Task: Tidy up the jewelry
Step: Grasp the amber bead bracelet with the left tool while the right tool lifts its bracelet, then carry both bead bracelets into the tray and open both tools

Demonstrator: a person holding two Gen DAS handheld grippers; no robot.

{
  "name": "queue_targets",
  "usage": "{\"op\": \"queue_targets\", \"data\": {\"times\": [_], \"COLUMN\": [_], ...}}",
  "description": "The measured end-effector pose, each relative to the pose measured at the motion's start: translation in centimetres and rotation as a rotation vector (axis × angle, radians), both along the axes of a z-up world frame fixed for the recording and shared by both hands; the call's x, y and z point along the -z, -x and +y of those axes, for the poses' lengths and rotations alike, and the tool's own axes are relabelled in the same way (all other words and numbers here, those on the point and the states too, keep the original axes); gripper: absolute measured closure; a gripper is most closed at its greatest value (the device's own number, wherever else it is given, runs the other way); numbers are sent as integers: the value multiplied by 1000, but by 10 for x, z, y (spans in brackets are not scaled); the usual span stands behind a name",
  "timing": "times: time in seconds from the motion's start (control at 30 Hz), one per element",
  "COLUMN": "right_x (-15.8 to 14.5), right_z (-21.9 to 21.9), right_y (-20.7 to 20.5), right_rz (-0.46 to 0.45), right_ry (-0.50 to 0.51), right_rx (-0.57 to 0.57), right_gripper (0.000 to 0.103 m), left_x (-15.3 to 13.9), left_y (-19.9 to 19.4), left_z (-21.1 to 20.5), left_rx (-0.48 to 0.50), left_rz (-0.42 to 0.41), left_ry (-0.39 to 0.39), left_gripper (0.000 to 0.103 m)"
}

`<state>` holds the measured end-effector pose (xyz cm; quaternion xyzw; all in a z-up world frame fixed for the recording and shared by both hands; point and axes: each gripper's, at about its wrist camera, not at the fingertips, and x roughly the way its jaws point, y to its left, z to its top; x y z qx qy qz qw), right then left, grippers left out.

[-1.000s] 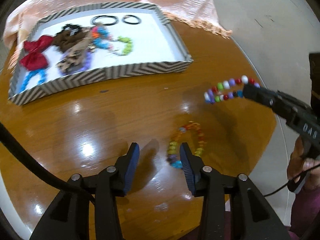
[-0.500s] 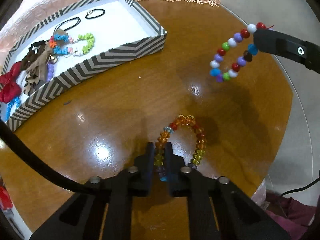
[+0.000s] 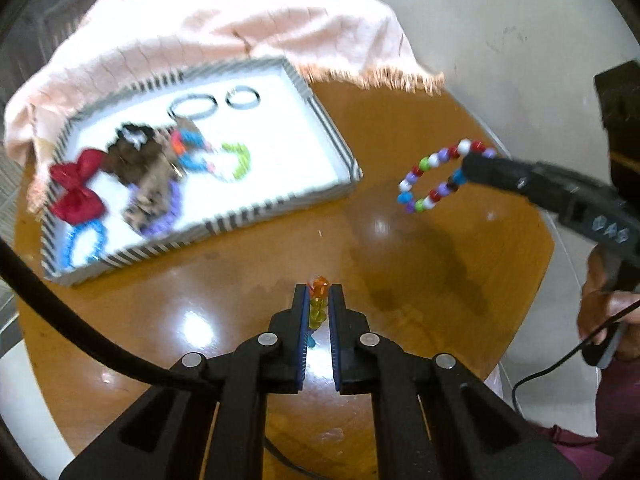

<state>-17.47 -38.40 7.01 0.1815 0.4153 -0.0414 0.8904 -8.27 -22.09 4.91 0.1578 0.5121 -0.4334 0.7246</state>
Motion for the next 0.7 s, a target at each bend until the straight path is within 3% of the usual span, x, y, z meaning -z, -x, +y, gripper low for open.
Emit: {"op": "queue_targets", "data": {"times": [0.17, 0.7], "right_x": [-11, -26], "right_z": [-1, -3], "right_y": [-15, -69], "right_rz": [-16, -39], "right_ry": [24, 53], "right_rx": [-25, -86], "right_gripper": [94, 94], "left_x": [-23, -41], "left_y": [-22, -56], "left_z": [24, -15], "left_rx": [-56, -109], "left_rz": [-60, -163], "left_ry": [19, 11], "left_gripper": [103, 103]}}
